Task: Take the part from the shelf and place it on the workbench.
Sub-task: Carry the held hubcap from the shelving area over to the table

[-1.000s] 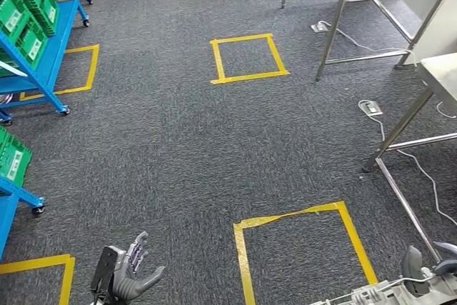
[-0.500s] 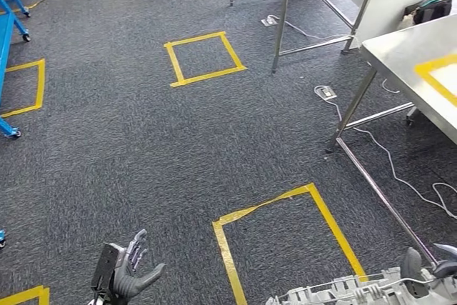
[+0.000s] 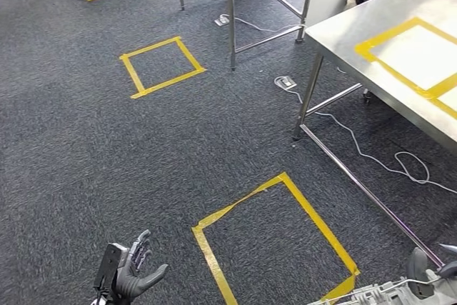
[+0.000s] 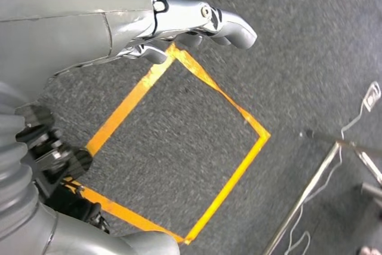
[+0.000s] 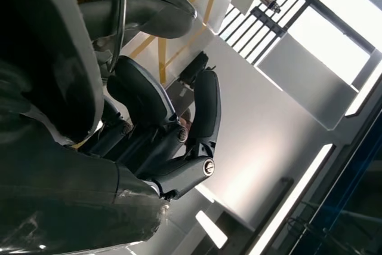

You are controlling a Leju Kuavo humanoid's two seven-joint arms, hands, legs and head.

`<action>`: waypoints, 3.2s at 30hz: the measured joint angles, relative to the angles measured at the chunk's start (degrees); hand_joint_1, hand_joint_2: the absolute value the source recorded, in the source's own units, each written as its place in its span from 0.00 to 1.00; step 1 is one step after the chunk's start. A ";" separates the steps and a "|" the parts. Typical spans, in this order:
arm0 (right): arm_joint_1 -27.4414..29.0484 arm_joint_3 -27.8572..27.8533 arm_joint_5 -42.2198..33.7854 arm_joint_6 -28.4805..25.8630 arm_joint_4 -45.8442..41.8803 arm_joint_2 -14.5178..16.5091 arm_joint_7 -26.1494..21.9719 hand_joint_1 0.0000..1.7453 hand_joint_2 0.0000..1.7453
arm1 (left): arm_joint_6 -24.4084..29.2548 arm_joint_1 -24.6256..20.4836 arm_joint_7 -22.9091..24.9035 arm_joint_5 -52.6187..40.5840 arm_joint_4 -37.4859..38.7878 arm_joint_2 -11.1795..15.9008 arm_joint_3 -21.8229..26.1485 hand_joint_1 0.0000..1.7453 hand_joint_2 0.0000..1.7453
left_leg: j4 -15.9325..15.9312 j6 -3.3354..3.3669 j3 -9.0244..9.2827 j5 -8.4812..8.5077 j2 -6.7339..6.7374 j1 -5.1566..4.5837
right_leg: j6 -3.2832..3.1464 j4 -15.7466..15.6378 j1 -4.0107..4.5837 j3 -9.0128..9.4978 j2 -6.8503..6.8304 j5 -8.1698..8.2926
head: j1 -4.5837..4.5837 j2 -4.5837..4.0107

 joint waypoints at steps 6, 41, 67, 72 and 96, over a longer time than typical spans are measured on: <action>0.21 -0.26 -0.26 0.00 -0.02 0.29 -0.17 1.00 1.00 | 0.60 -0.19 0.08 0.67 0.02 0.36 -0.79 0.00 1.00 | -6.45 0.55 2.56 1.77 -0.65 0.10 | 1.89 0.51 -0.36 -1.97 1.40 0.42 | 0.14 0.00; 0.11 -0.29 0.99 0.02 0.19 0.36 0.46 1.00 1.00 | 2.90 -0.63 0.17 3.55 0.15 2.62 -4.89 0.00 1.00 | -5.98 0.88 1.96 1.80 2.78 0.19 | 2.41 13.91 -0.04 -3.56 -4.87 -10.08 | 0.50 0.00; 0.15 -0.45 1.69 0.00 0.38 0.37 0.60 1.00 1.00 | 4.60 -0.74 0.17 2.30 0.17 3.25 -6.17 0.00 1.00 | -5.30 0.23 -0.18 2.89 3.10 0.04 | 1.39 1.00 0.51 4.84 -3.71 -5.35 | 0.06 0.03; 0.02 -0.58 1.51 0.00 0.33 0.43 0.35 1.00 1.00 | 4.86 -0.96 0.18 1.79 0.19 3.33 -6.49 0.00 1.00 | -5.39 1.30 1.53 1.56 4.48 -0.06 | 1.91 15.19 0.52 -4.01 -4.80 -10.68 | 0.48 0.02; -0.74 -2.75 -1.23 0.00 -0.02 3.16 -2.83 1.00 1.00 | 5.08 -1.08 1.41 0.52 0.22 4.08 -7.30 0.00 1.00 | -4.86 -0.05 -1.38 2.04 -0.59 0.09 | 0.85 1.00 0.19 3.40 2.34 -4.04 | -0.44 0.03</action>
